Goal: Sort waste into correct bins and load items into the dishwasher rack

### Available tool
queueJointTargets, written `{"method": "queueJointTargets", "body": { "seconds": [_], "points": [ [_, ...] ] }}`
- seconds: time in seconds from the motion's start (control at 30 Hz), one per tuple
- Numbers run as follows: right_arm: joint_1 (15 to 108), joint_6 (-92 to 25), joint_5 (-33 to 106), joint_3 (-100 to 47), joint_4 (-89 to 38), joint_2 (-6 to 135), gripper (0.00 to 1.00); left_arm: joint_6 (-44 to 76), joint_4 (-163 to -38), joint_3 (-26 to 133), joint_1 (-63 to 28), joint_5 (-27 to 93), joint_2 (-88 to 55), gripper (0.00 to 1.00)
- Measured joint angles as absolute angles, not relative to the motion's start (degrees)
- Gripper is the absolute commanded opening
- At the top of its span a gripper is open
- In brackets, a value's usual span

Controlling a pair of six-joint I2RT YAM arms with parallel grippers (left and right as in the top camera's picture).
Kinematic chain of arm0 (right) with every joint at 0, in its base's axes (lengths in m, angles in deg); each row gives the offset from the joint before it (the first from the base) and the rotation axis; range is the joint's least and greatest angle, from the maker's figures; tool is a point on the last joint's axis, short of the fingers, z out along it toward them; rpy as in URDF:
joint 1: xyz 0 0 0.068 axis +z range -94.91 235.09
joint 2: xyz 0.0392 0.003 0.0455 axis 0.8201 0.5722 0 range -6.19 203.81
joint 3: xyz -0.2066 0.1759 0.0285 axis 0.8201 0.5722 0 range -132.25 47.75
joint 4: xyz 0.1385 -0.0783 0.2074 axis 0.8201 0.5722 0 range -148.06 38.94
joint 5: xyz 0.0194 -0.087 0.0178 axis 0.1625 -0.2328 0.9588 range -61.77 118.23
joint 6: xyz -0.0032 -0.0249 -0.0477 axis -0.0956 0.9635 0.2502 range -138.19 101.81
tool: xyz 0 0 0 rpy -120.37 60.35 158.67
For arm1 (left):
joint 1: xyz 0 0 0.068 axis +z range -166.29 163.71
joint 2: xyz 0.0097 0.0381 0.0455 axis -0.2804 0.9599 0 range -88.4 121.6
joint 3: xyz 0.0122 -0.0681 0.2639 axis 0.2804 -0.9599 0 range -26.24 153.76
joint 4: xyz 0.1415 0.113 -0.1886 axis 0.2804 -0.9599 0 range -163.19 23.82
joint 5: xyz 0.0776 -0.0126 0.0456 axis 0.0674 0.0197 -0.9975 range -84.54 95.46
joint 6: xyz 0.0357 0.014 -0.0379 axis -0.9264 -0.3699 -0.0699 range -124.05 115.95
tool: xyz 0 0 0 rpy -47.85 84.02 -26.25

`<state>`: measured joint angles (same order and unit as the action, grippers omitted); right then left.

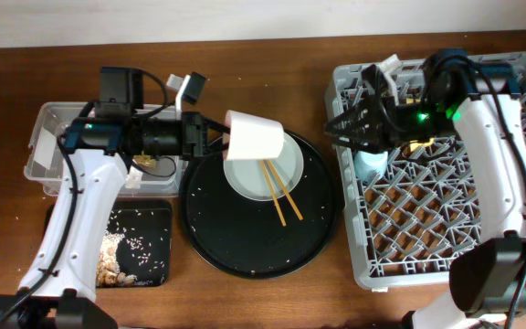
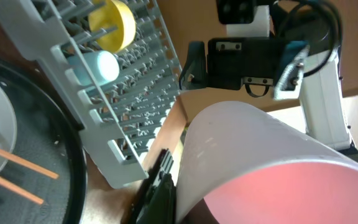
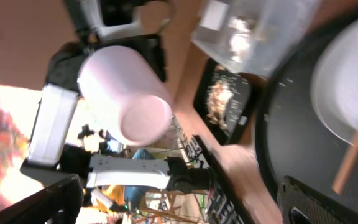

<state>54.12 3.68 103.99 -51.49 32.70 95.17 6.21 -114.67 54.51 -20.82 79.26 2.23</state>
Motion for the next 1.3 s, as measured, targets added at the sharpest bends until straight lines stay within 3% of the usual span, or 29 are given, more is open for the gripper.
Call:
{"method": "queueJointTargets", "body": {
  "seconds": [0.1,0.23,0.3,0.43,0.6,0.7,0.9,1.03,1.2,1.3],
  "points": [
    [60.94,11.7,106.62,-51.47,33.29,95.17,0.99,6.19,-113.56,54.51,-25.7,79.64,2.23,0.0],
    [66.1,13.56,107.01,-51.47,33.25,95.17,0.97,6.19,-113.54,54.51,-26.9,79.66,2.23,0.0],
    [67.56,13.54,107.07,-51.47,32.35,95.17,0.68,6.19,-113.52,54.51,-26.94,79.66,2.23,0.0],
    [67.69,13.8,108.08,-51.47,29.66,95.24,0.65,6.21,-112.9,54.51,-26.75,81.17,2.08,0.01],
    [67.72,13.8,108.54,-51.44,25.64,95.26,0.64,6.01,-117.89,54.88,-26.79,75.85,2.01,0.3],
    [66.12,13.76,108.36,-51.44,25.46,95.26,0.64,5.97,-118.81,54.88,-26.94,70.43,1.79,0.36],
    [63.61,11.97,101.83,-51.47,27.37,95.26,0.58,5.99,-119.16,54.88,-26.94,53.34,1.81,0.36],
    [58.91,11.38,97.0,-51.47,30.25,95.26,0.7,5.99,-119.59,54.88,-26.94,48.82,1.81,0.36],
    [56.98,10.83,84.67,-51.47,32.63,95.24,0.92,5.97,-130.0,54.86,-27.18,38.89,1.81,0.36],
    [56.98,10.7,80.39,-51.47,33.75,95.24,1.0,6.05,-134.59,47.76,-36.1,33.15,1.71,0.42]
  ]
}}
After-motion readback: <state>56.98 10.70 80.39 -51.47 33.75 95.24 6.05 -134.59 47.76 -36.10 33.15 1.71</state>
